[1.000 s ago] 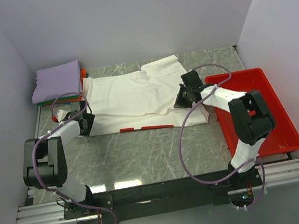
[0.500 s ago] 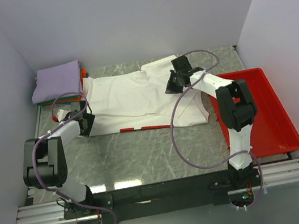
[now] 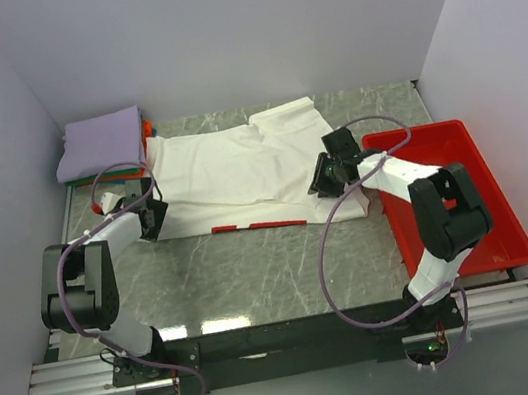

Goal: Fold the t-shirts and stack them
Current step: Fold the tshirt

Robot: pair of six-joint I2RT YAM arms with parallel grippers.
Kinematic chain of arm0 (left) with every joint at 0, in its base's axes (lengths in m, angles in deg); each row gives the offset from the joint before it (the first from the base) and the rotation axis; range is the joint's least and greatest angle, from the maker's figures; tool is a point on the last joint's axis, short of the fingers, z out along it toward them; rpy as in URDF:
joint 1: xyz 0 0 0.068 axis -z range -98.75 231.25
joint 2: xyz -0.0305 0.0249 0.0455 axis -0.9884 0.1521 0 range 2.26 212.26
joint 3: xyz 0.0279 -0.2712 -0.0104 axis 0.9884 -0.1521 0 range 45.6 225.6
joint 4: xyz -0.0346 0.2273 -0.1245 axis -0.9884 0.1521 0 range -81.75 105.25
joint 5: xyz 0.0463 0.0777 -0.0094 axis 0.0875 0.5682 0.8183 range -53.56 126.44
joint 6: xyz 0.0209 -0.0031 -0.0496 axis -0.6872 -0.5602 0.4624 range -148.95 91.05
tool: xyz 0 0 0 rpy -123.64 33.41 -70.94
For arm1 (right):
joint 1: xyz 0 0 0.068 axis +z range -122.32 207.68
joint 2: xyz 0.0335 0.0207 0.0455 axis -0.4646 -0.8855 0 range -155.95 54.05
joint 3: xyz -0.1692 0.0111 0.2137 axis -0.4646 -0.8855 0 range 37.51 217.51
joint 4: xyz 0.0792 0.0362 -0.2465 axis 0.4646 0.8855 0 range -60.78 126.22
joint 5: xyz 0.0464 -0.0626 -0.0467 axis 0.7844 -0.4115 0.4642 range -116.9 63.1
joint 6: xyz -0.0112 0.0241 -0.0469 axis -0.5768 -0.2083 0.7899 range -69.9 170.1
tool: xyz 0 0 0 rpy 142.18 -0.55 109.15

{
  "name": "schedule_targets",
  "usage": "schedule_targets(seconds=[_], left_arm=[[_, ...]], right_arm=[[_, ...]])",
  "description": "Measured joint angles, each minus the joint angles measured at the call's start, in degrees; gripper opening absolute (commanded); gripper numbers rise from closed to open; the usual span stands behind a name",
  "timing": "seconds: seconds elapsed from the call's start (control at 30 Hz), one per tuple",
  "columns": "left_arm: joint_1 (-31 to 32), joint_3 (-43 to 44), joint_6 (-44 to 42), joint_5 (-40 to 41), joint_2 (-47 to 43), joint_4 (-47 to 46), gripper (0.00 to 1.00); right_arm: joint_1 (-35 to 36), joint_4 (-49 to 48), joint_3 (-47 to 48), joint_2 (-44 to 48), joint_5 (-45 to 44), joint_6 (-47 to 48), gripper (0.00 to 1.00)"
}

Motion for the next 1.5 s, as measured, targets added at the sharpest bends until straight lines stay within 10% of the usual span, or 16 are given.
schedule_targets(seconds=[0.67, 1.13, 1.5], left_arm=[[-0.39, 0.0, -0.46, -0.42, -0.13, 0.13, 0.63], [-0.66, 0.0, -0.87, -0.61, -0.22, 0.33, 0.62], [-0.76, 0.0, -1.01, -0.94, -0.22, 0.33, 0.62]], right_arm=[[1.2, -4.63, -3.78, -2.78, 1.07, -1.18, 0.45], [1.25, -5.22, -3.45, -3.67, 0.98, -1.95, 0.04], [1.44, -1.7, 4.22, -5.53, 0.39, -1.64, 0.0]])
